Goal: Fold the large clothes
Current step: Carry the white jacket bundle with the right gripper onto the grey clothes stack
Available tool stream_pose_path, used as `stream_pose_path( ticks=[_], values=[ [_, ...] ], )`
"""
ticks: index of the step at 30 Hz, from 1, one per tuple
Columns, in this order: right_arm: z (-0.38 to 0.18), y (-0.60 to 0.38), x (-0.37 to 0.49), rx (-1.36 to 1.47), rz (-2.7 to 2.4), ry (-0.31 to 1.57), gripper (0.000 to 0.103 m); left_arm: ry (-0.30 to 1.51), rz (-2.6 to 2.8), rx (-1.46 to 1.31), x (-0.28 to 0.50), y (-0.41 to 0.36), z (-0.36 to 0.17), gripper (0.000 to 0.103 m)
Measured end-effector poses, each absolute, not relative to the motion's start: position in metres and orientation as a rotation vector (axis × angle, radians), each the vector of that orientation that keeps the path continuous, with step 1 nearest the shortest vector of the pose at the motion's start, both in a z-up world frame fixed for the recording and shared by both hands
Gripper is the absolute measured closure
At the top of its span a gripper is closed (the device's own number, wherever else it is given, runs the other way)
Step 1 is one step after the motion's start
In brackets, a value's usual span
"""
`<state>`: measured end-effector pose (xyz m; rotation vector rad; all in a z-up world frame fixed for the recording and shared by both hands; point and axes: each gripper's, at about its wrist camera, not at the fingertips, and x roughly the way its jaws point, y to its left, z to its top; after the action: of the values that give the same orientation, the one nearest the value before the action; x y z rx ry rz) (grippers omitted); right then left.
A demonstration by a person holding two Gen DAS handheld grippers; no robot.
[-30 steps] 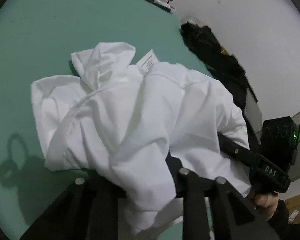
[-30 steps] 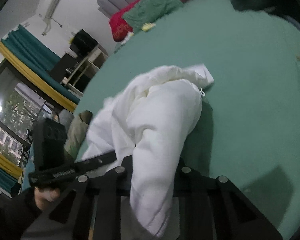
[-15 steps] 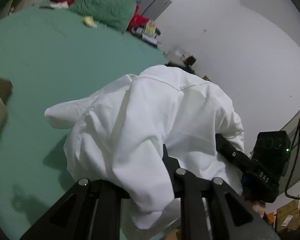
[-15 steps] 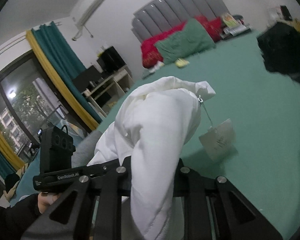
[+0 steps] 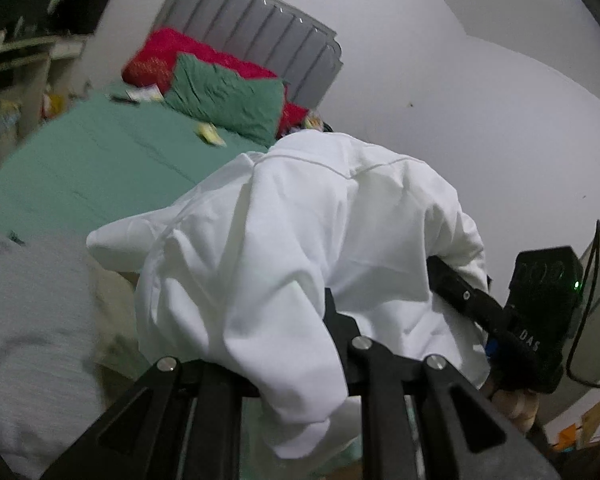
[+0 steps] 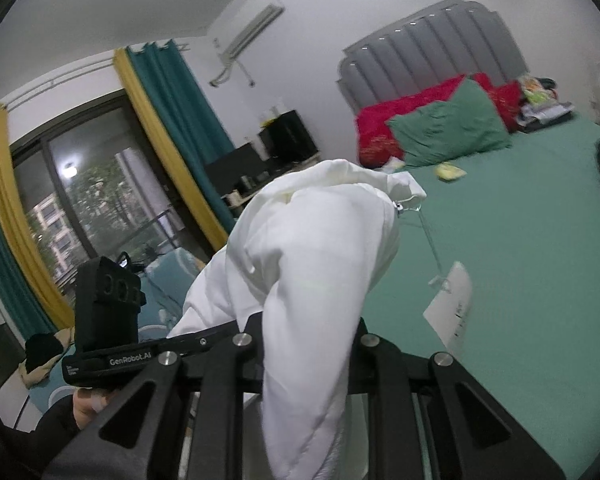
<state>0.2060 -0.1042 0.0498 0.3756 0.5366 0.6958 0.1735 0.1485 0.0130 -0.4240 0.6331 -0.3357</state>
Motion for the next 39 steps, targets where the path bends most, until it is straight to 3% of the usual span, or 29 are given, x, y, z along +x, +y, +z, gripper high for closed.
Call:
stream_pose_path(
  ticks=[19,25,28,31,33,36,37,38,39],
  values=[
    [0.052,0.091,0.223,0.468,0.960,0.611,0.086,0.560,-0.053,-0.412,0.108,0.313,0.045,0.087],
    [-0.011,0.121,0.241,0.697,0.986,0.754,0.085,0.613,-0.005,-0.431,0.116,0.350,0.026,0.087],
    [-0.056,0.131,0.252,0.728,0.906,0.870,0.085,0.718,0.033,-0.423,0.138,0.366,-0.009,0.085],
    [-0.110,0.131,0.258,0.685,0.775,0.994,0.077,0.817,0.105,-0.415,0.154,0.380,-0.050,0.084],
    [-0.123,0.121,0.257,0.693,0.793,0.962,0.076,0.869,0.120,-0.468,0.160,0.394,-0.082,0.070],
    [-0.112,0.123,0.257,0.587,0.821,0.954,0.068,0.854,0.126,-0.489,0.157,0.404,-0.093,0.063],
    [-0.104,0.126,0.259,0.534,0.817,0.950,0.059,0.856,0.133,-0.496,0.155,0.407,-0.094,0.062],
    [-0.096,0.126,0.258,0.469,0.790,0.932,0.044,0.862,0.141,-0.509,0.152,0.409,-0.091,0.061],
    [-0.082,0.124,0.254,0.402,0.744,0.884,0.037,0.860,0.152,-0.514,0.148,0.411,-0.085,0.061]
  ],
)
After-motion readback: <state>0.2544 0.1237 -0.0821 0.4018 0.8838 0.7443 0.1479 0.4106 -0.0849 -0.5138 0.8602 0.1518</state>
